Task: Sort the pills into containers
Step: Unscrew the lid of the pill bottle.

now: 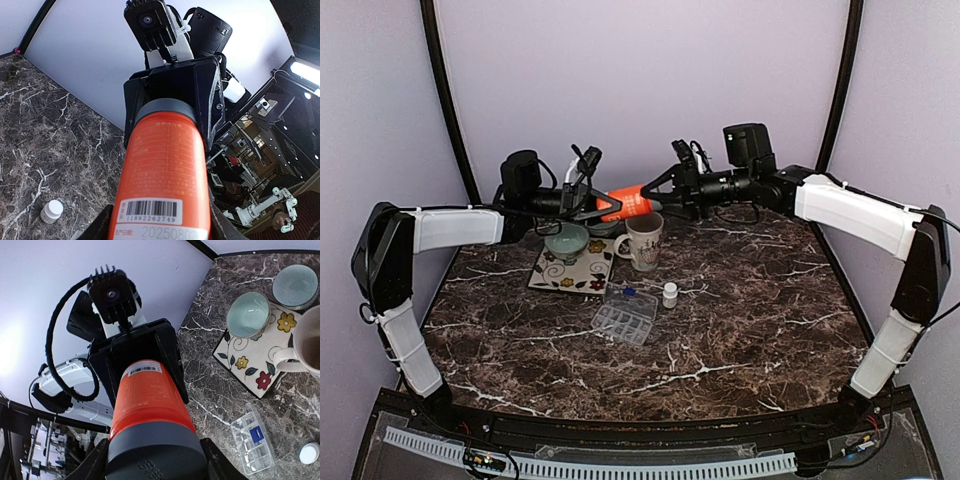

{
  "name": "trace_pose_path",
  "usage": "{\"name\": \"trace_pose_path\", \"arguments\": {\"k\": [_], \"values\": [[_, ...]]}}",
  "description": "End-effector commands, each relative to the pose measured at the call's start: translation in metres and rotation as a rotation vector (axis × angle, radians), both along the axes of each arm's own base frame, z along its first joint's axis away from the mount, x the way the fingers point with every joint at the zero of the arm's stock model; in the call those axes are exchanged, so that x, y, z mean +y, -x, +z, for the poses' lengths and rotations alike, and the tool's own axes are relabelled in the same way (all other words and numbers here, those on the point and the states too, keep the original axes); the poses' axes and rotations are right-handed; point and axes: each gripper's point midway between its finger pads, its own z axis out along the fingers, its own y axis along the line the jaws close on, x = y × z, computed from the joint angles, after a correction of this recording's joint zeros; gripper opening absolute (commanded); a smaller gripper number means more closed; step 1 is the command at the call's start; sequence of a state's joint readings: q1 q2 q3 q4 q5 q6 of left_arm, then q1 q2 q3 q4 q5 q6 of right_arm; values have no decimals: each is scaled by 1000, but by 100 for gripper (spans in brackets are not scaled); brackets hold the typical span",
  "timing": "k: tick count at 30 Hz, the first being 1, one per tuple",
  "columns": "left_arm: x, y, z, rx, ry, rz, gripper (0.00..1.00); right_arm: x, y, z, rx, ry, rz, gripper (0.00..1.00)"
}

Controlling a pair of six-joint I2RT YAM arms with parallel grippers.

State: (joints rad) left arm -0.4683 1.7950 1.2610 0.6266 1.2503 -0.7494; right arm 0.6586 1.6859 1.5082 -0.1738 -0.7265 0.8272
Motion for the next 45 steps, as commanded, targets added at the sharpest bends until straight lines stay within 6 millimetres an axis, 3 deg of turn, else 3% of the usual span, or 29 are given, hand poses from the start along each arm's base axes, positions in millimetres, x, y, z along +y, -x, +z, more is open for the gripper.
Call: {"name": "trace_pose_path", "arguments": {"k": [1, 7, 13, 15, 18, 25, 34, 45], "values": [[1, 12, 39, -60, 64, -62, 13, 4, 3, 20, -259, -10, 74, 26], [4, 19, 54, -14, 101, -119, 13, 2, 6, 28, -515, 13, 135, 29], [6, 25, 54, 2, 97, -128, 13, -3, 0, 27, -694, 82, 135, 35], [7, 27, 49, 13, 87, -129, 13, -1, -3, 26, -737, 111, 150, 44], [7, 28, 45, 22, 82, -130, 13, -2, -3, 25, -766, 132, 151, 49], [6, 26, 42, 29, 80, -142, 13, -3, -2, 21, -754, 146, 155, 67], [5, 23, 39, 37, 87, -159, 13, -1, -2, 19, -722, 128, 148, 69], [6, 24, 41, 33, 97, -170, 13, -1, -5, 14, -677, 120, 129, 82]]}}
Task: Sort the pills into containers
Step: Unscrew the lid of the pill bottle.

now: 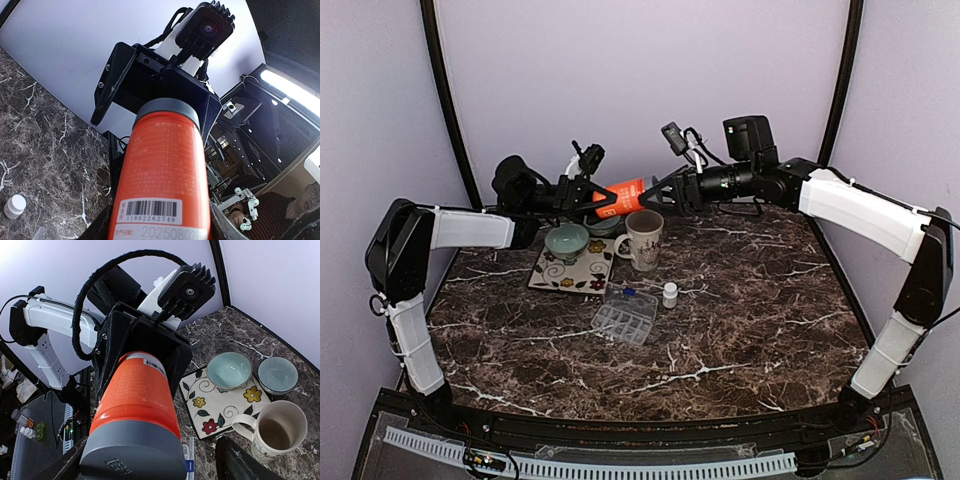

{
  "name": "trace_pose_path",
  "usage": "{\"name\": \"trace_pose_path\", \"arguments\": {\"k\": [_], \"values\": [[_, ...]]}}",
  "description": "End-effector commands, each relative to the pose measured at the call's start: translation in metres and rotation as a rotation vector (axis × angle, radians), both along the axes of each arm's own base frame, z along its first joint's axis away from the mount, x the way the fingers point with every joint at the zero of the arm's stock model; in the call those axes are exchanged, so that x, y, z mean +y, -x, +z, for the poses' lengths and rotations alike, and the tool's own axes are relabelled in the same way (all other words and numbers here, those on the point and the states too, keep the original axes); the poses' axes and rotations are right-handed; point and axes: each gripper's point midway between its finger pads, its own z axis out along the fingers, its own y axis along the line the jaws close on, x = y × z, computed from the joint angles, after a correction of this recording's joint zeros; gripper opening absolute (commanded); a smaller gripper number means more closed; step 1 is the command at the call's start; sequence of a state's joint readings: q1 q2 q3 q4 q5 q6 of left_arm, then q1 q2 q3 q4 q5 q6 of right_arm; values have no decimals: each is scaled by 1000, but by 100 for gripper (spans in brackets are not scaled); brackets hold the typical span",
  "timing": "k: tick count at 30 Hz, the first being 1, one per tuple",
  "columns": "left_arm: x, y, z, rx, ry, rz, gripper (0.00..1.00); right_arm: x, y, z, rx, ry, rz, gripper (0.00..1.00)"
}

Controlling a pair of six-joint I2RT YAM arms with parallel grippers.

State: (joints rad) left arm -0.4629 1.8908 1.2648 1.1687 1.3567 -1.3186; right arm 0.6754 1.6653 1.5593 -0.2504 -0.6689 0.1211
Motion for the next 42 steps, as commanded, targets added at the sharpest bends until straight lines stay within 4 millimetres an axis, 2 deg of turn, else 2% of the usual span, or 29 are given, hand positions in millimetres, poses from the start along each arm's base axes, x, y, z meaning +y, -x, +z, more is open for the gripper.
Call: {"name": "trace_pose_path", "arguments": {"k": [1, 20, 42], "values": [[3, 14, 22, -112, 44, -36, 13, 0, -8, -1, 5, -13, -37, 83], [4, 15, 16, -133, 25, 5, 13, -7, 6, 10, 72, -75, -23, 87], [4, 11, 13, -174, 9, 49, 13, -8, 8, 10, 243, -153, -38, 90]]}}
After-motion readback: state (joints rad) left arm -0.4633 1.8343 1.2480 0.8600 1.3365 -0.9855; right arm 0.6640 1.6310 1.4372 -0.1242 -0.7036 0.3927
